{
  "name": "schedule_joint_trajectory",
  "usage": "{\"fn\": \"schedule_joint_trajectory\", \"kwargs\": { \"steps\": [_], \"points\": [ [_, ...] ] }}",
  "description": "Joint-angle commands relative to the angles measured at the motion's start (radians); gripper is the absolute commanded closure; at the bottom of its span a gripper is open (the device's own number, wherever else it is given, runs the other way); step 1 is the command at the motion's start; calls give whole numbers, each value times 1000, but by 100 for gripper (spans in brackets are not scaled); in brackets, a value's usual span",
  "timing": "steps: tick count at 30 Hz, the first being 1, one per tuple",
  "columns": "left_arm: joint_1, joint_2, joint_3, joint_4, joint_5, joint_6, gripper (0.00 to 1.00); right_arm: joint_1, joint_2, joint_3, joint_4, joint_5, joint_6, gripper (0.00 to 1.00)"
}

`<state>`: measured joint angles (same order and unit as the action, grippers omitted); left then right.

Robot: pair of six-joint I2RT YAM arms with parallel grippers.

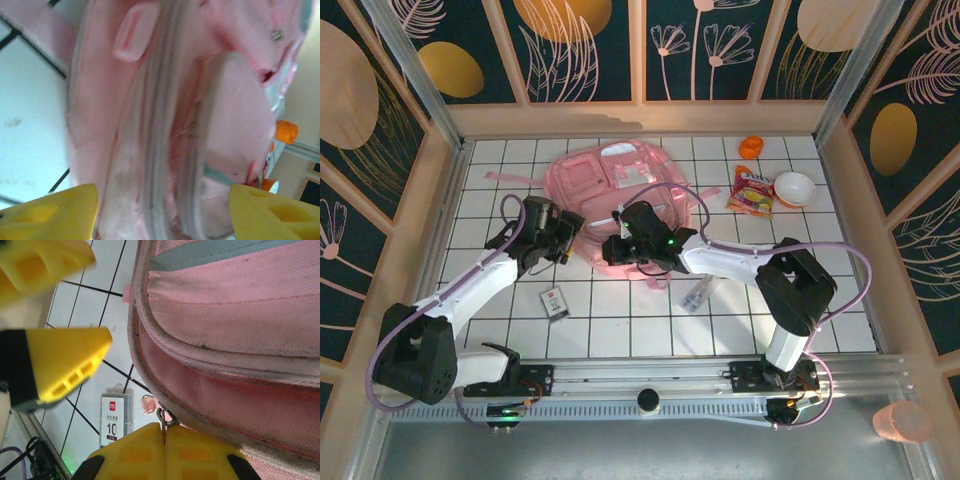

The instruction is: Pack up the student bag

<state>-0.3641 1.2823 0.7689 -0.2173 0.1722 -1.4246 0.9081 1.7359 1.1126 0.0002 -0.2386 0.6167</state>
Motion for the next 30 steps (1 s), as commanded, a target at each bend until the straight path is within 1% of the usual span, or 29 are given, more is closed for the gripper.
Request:
{"fn": "schedule_joint_trajectory", "kwargs": {
  "steps": [1, 9, 11, 13, 15, 17, 18, 21, 25, 30],
  "points": [
    [-17, 3, 4, 7, 55, -124, 33, 3, 19, 53, 37, -3, -2, 100],
    [-65, 81, -8, 76, 76, -156, 40, 8, 15, 52, 42, -1, -8, 100],
    [-72, 96, -17, 92, 74, -165, 45, 9, 9, 46, 44, -2, -11, 100],
    [-72, 102, -10, 95, 57, -161, 56, 9, 5, 42, 40, -5, -15, 100],
    [-72, 103, 6, 76, 24, -139, 72, 9, -2, 31, 24, -2, -22, 100],
    [-65, 96, 20, 52, -11, -103, 93, 5, -18, 12, 2, 5, -34, 100],
    [-60, 90, 21, 39, -25, -87, 100, 1, -29, 1, -10, 8, -38, 100],
    [-22, 65, 12, 5, -48, -36, 100, -21, -77, -47, -62, 33, -56, 100],
    [30, 27, 22, -51, -91, 57, 100, -83, -141, -115, -150, 57, -101, 100],
    [59, 15, 39, -83, -100, 131, 100, -157, -174, -146, -225, 74, -180, 100]
  ]
}}
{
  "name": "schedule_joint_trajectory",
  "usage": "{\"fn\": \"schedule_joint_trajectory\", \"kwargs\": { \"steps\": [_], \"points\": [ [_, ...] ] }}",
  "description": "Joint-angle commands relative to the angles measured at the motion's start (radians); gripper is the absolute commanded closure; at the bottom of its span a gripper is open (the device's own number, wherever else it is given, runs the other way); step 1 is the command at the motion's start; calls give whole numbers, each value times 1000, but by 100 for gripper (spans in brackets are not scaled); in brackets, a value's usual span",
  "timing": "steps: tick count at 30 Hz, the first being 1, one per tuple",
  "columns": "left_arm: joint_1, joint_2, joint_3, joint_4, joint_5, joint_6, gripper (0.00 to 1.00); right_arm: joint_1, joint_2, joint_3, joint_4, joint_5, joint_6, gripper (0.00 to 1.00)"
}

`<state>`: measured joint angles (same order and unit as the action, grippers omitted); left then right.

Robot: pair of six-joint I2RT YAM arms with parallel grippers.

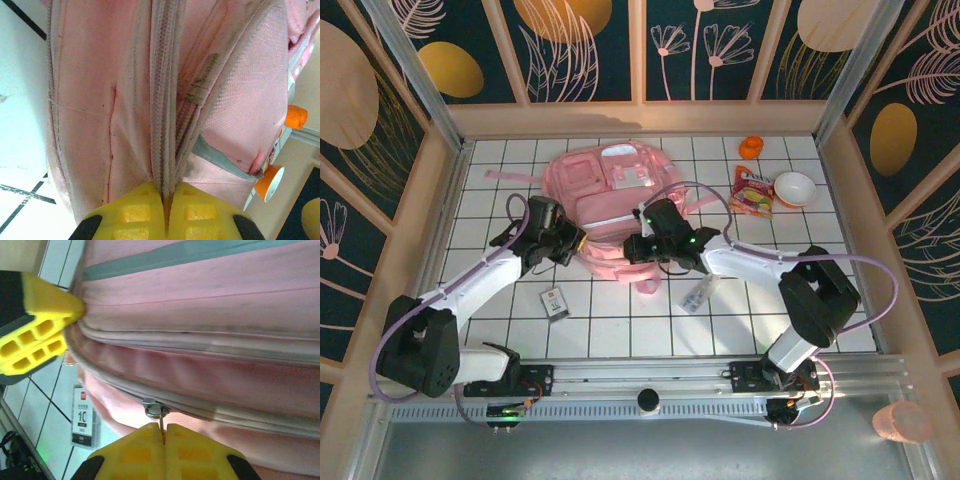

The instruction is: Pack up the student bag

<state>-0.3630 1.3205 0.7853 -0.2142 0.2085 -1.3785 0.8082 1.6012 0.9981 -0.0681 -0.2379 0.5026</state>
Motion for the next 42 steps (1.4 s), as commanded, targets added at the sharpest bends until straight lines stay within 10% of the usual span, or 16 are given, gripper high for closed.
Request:
{"fn": "schedule_joint_trajectory", "kwargs": {
  "steps": [1, 12, 19, 24, 29, 38, 42],
  "points": [
    [64, -23, 23, -89, -137, 93, 100, -68, -38, -28, -171, 80, -82, 100],
    [122, -26, 67, -142, -164, 253, 100, -227, -64, -50, -140, 58, -193, 100],
    [161, -11, 142, -168, -209, 402, 100, -158, -40, -46, -107, 14, -166, 100],
    [161, -12, 181, -141, -136, 501, 55, -59, -35, -50, -38, -3, -83, 100],
    [148, -102, 164, -73, -96, 591, 44, -37, -33, -52, 0, -7, -46, 100],
    [148, -211, 95, 139, -23, 1088, 47, -50, -64, -59, 9, -21, -75, 100],
    [144, -220, 68, 209, 208, 1481, 49, -70, -75, -80, 41, -51, -69, 100]
  ]
}}
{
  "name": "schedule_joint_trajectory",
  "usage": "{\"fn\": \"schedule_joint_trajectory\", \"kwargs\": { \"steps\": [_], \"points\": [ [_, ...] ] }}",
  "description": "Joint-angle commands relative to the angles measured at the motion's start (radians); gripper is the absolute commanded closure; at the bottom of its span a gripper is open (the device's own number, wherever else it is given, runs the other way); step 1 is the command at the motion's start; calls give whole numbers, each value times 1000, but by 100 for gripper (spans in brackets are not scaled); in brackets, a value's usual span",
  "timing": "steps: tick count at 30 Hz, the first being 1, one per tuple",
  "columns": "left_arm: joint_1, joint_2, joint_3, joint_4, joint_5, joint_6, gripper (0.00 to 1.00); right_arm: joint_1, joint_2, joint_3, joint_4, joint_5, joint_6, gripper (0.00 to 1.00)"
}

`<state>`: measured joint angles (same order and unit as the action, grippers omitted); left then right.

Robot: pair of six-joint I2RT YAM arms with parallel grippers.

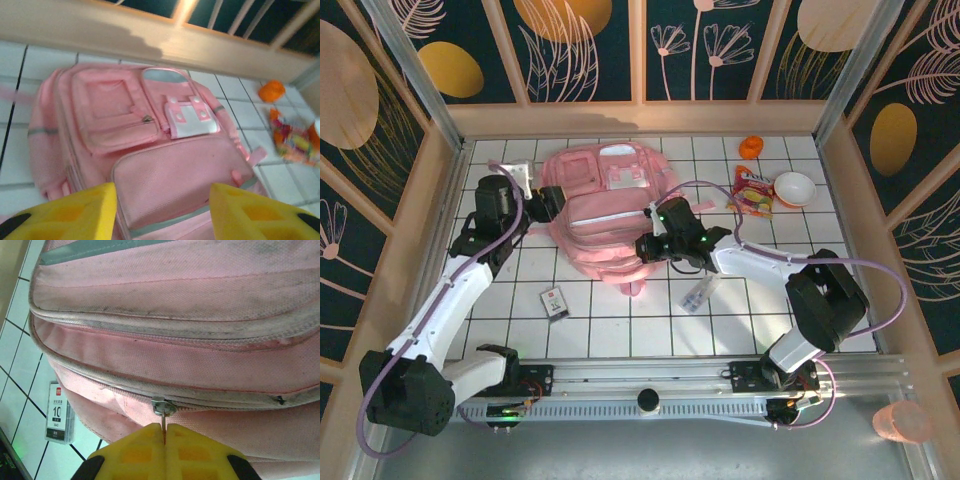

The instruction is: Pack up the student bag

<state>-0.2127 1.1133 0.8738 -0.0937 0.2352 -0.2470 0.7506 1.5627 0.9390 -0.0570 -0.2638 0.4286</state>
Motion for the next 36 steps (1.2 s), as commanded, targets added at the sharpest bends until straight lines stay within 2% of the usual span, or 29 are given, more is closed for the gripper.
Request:
{"fn": "schedule_joint_trajectory", "kwargs": {
  "steps": [1, 6, 10, 13, 17, 23, 29, 34, 36],
  "points": [
    [-10, -11, -25, 78, 240, 470, 47, -16, -37, -23, 33, -30, 4, 100],
    [-72, 27, -21, -10, 349, 830, 38, -20, -31, -22, 38, -38, 5, 100],
    [-169, 93, -30, -70, 353, 1051, 36, -22, -24, -19, 51, -53, 6, 100],
    [-214, 161, -20, -59, 355, 1080, 35, -22, -17, -16, 51, -61, 3, 100],
    [-274, 243, -6, -21, 271, 1124, 33, -22, -11, -16, 54, -73, 4, 100],
    [-310, 359, 36, -7, 202, 1170, 35, -23, -6, -17, 61, -89, 4, 100],
    [-333, 403, 25, 62, 188, 1178, 47, -23, -10, -18, 76, -108, 4, 100],
    [-341, 407, -1, 109, 129, 1162, 68, -32, -22, -24, 63, -112, -11, 100],
    [-341, 395, -8, 106, 88, 1167, 83, -49, -34, -36, 52, -112, -19, 100]
  ]
}}
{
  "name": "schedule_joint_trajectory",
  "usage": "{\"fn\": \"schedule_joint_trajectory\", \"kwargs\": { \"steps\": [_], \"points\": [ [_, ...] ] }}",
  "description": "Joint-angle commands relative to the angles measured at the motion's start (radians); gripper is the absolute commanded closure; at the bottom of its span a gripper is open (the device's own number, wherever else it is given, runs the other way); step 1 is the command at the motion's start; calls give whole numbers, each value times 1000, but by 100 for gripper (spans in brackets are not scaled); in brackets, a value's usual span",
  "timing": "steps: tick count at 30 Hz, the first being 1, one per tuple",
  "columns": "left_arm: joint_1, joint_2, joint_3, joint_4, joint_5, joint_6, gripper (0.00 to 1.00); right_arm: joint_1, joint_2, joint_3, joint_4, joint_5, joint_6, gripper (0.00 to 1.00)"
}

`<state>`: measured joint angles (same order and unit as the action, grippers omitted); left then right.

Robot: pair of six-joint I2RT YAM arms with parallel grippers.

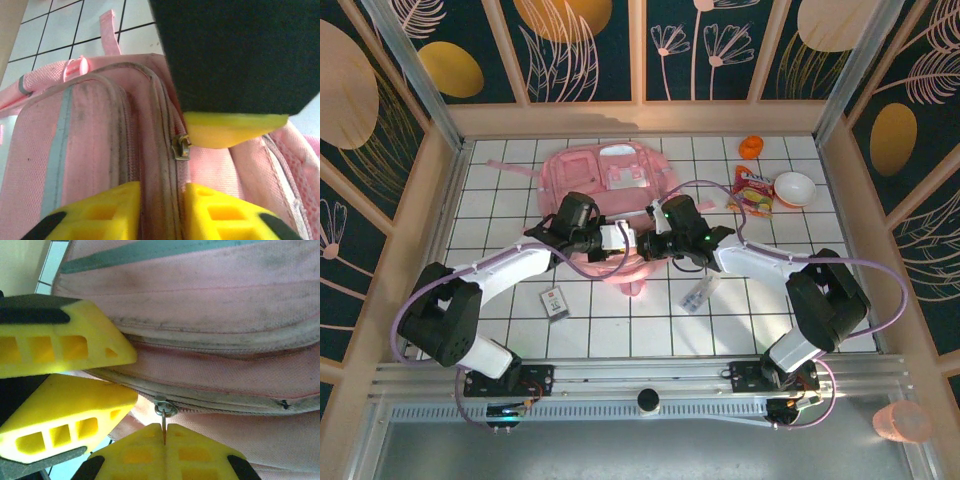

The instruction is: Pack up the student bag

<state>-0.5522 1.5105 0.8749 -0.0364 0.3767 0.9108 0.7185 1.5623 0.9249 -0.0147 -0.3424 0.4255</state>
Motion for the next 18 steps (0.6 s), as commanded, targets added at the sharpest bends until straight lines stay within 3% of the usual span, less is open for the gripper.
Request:
{"fn": "schedule_joint_trajectory", "kwargs": {
  "steps": [1, 3, 10, 18],
  "points": [
    [-3, -9, -13, 48, -73, 9, 90, -26, -40, -31, 6, -33, -19, 100],
    [-2, -25, -20, 32, -114, 22, 100, -51, -56, -45, -8, -36, -32, 100],
    [0, -85, -54, -37, -173, 46, 100, -165, -72, -89, -60, -55, -111, 100],
    [1, -150, -81, -66, -163, 0, 100, -177, -66, -59, -91, -71, -149, 100]
  ]
}}
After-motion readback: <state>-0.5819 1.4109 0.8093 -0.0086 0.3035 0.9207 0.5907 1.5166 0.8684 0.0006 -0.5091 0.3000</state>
